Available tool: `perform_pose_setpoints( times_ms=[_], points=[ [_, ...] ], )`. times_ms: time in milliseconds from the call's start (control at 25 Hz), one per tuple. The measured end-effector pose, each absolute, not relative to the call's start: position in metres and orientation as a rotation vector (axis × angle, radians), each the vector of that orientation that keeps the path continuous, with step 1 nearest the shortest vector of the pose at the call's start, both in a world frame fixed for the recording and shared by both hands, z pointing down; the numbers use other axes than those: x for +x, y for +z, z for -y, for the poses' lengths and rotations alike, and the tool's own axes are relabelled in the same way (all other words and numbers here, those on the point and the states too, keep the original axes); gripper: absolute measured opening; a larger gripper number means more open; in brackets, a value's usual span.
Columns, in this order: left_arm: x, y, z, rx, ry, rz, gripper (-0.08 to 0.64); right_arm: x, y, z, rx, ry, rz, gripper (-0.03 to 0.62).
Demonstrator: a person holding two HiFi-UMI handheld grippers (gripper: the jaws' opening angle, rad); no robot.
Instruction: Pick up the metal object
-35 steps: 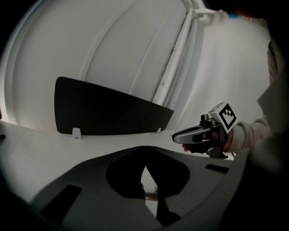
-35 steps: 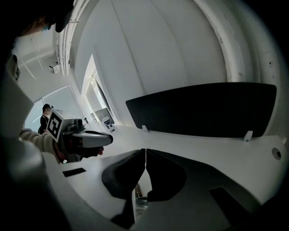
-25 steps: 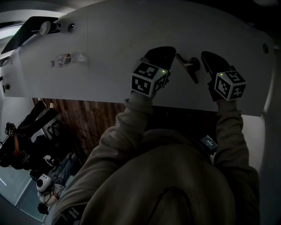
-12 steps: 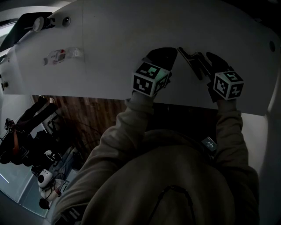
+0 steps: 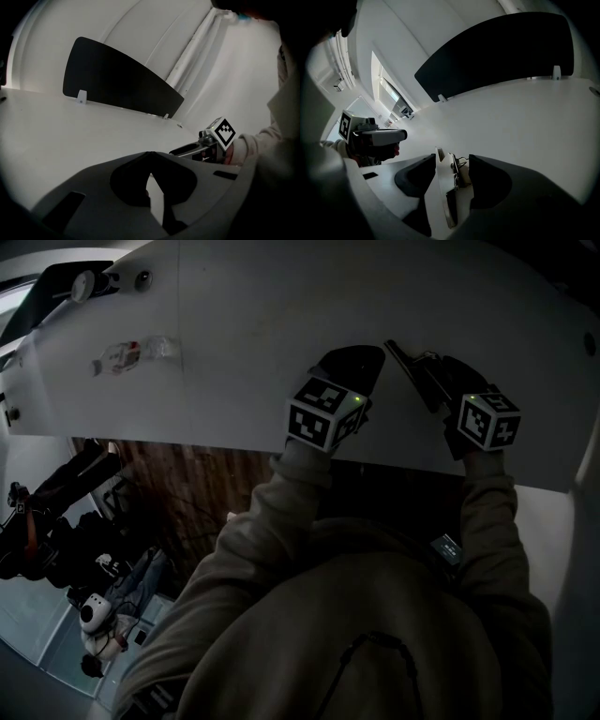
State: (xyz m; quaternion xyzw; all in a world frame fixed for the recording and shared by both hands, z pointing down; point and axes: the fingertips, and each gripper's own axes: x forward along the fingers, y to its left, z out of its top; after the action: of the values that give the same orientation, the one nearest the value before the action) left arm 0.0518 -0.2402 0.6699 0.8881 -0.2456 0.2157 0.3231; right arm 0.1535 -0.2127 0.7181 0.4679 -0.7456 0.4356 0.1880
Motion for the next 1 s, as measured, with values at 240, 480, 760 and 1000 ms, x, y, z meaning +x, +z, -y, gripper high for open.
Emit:
perform_pose_setpoints(
  times_ms=[240, 480, 760, 1000],
  points=[
    [0.052, 0.669, 0.241, 2.334, 0.566, 0.657, -0.005, 0.156, 0.729, 0.207, 1.310, 1.280, 2.076, 0.197],
    [0.066, 0.665, 0.229, 2.357, 0.559, 0.606, -0.005, 0.153, 0.711, 0.206, 1.321, 1.416, 2.146, 0.034],
    [0.065, 0.660, 0.228, 2.352, 0.556, 0.620, -0.005, 0.146, 0.694, 0.209, 1.305, 1.429, 2.206, 0.030],
    [0.064, 0.646, 0.232, 2.366, 0.557, 0.646, -0.005, 0.148, 0.678, 0.213, 1.320, 1.380, 2.207, 0.029]
  ],
)
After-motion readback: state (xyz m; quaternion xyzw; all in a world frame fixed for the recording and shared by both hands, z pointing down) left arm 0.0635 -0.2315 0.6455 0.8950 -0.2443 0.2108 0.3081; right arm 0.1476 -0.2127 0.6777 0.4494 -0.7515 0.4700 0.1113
